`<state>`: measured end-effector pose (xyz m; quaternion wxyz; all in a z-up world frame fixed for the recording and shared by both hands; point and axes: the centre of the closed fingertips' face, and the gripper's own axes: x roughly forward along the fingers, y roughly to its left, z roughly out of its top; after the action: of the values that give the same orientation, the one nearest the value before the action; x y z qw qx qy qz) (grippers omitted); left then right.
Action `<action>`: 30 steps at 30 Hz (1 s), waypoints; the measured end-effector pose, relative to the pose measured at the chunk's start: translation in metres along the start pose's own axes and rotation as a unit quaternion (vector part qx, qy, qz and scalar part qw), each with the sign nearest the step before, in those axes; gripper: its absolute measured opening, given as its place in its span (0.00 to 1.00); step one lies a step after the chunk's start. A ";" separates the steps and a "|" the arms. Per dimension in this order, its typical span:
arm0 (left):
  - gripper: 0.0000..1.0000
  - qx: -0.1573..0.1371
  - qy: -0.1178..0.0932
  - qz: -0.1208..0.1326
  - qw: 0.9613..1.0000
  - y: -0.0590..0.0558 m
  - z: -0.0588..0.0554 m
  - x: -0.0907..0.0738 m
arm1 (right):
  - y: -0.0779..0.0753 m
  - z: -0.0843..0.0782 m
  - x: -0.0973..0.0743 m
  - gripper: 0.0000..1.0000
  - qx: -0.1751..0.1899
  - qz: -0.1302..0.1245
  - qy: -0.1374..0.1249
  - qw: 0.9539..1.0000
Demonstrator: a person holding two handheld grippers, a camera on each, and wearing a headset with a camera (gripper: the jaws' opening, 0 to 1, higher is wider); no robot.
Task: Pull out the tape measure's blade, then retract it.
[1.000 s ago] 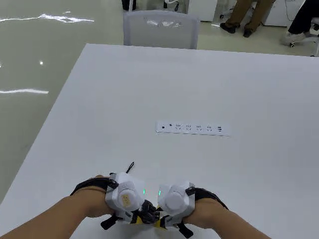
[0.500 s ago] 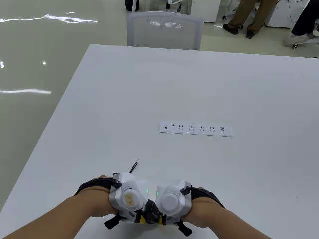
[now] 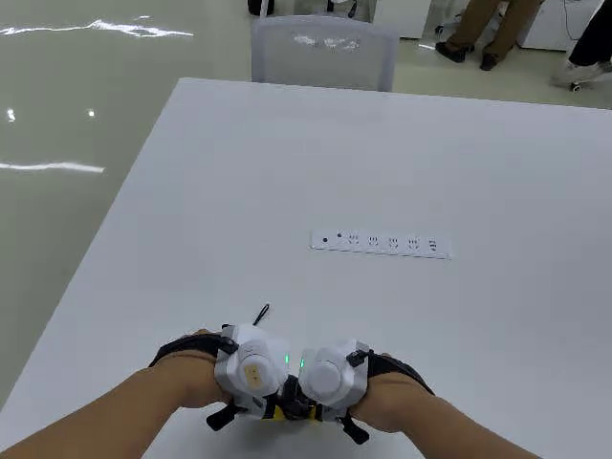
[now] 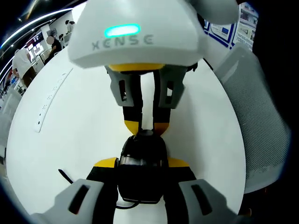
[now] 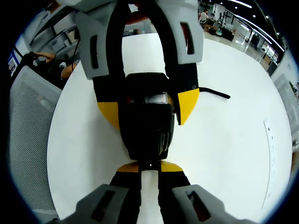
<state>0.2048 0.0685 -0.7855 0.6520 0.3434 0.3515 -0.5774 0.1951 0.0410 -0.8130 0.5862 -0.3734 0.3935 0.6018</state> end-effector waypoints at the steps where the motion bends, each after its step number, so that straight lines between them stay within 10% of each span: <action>1: 0.32 0.000 0.000 -0.001 1.000 0.000 0.000 0.000 | 0.000 0.000 -0.001 0.11 0.000 0.001 0.002 1.000; 30: 0.32 -0.006 -0.005 0.003 1.000 0.001 0.002 0.000 | -0.005 -0.017 -0.005 0.10 -0.004 0.002 0.025 1.000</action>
<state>0.2057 0.0669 -0.7840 0.6575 0.3376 0.3505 -0.5752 0.1998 0.0234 -0.8157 0.5736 -0.3901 0.4066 0.5945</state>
